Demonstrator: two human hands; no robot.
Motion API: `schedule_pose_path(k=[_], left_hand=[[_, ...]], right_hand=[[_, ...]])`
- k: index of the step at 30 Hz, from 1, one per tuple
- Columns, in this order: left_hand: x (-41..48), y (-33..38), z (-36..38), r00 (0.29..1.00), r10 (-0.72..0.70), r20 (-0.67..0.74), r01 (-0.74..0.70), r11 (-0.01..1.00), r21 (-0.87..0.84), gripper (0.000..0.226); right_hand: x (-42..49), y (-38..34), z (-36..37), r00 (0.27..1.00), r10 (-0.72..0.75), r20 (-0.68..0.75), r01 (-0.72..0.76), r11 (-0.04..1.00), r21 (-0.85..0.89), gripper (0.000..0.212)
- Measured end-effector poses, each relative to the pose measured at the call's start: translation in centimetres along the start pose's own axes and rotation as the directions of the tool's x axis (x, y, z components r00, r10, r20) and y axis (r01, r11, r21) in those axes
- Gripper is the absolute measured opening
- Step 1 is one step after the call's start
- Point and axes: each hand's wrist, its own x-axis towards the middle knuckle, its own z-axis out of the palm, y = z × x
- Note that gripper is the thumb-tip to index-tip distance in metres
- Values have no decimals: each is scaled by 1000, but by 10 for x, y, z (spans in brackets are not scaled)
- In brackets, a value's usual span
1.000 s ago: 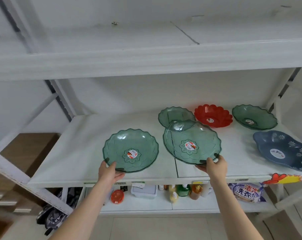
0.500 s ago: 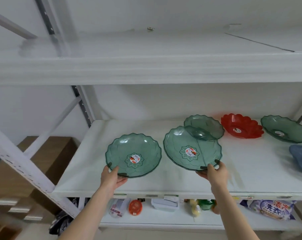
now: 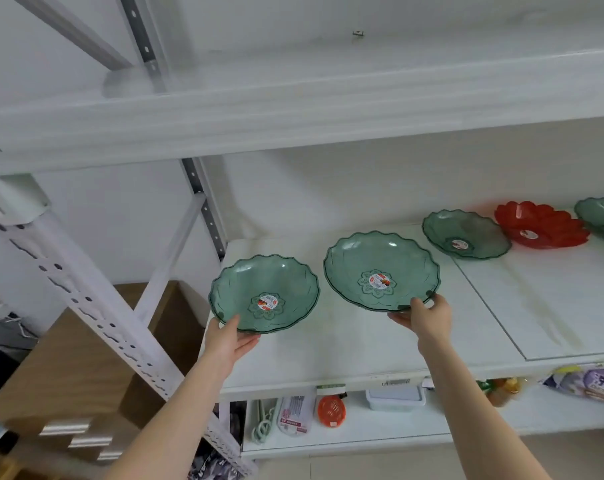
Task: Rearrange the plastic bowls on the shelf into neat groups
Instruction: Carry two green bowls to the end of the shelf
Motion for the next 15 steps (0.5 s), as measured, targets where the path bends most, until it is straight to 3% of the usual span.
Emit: schedule_pose_path(k=[9,15], left_hand=[[91,9,13,998,33,49,-28,994,-103,30],[151,1,24,997,29,78,-17,989,-149,41]], right_hand=[[60,21,81,1000,-21,10,20,999,42,50],[104,42,110,1000,3,-9,-2,998,59,44]])
